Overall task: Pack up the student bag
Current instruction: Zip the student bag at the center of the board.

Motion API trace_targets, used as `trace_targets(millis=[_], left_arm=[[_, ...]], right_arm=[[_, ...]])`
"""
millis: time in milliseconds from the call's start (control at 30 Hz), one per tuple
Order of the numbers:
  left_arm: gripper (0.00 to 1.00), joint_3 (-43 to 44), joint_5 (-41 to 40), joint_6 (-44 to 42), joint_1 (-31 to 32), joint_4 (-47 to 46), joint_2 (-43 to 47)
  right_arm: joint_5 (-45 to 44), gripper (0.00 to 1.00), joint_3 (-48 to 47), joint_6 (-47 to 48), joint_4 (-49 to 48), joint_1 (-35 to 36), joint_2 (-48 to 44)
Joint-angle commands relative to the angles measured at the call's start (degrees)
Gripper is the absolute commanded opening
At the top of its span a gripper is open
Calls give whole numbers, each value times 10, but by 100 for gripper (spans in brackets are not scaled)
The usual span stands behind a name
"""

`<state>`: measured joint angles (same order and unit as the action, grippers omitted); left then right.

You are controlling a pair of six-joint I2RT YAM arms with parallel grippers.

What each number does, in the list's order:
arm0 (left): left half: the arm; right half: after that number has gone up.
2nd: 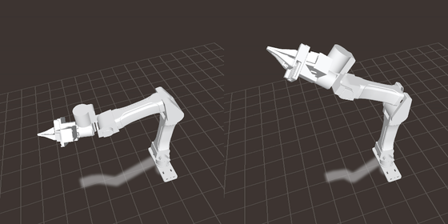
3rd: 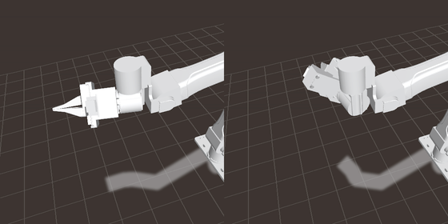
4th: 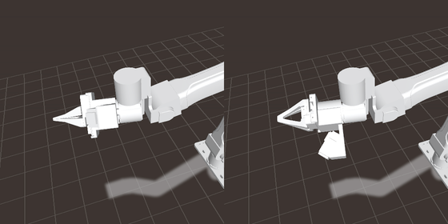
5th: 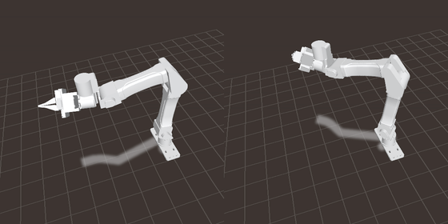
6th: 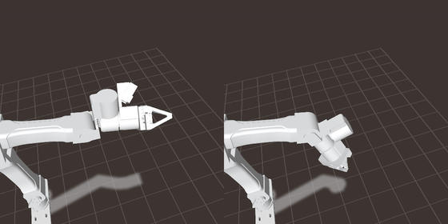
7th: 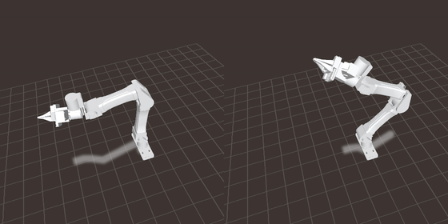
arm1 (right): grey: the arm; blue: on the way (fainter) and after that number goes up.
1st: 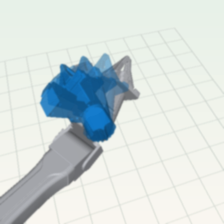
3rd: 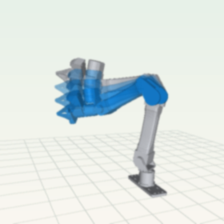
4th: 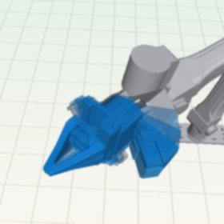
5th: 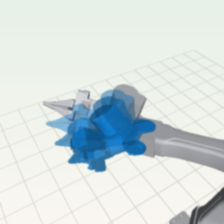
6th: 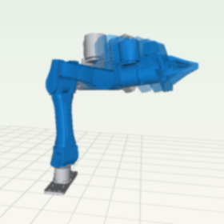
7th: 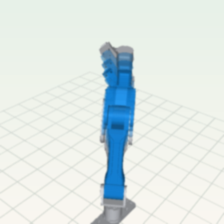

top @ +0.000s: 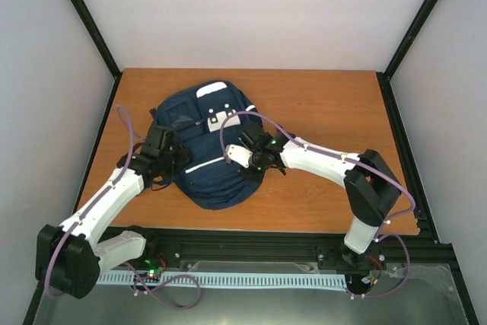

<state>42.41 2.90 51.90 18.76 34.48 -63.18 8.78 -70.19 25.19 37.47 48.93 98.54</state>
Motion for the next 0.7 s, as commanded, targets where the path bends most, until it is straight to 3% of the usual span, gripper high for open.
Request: trace_targets(millis=[0,167,367,667], left_arm=[[56,-4,52,24,-4,36,52],[57,-80,152,106,4,-3,110],[59,-104,108,175,67,-47,145],[61,-124,96,224,107,-161,72]], right_arm=[[28,3,-11,-16,-25,7,5],[25,3,5,-18,-36,7,-2],[28,3,11,-19,-40,7,-4],[36,3,12,-21,-41,7,1]])
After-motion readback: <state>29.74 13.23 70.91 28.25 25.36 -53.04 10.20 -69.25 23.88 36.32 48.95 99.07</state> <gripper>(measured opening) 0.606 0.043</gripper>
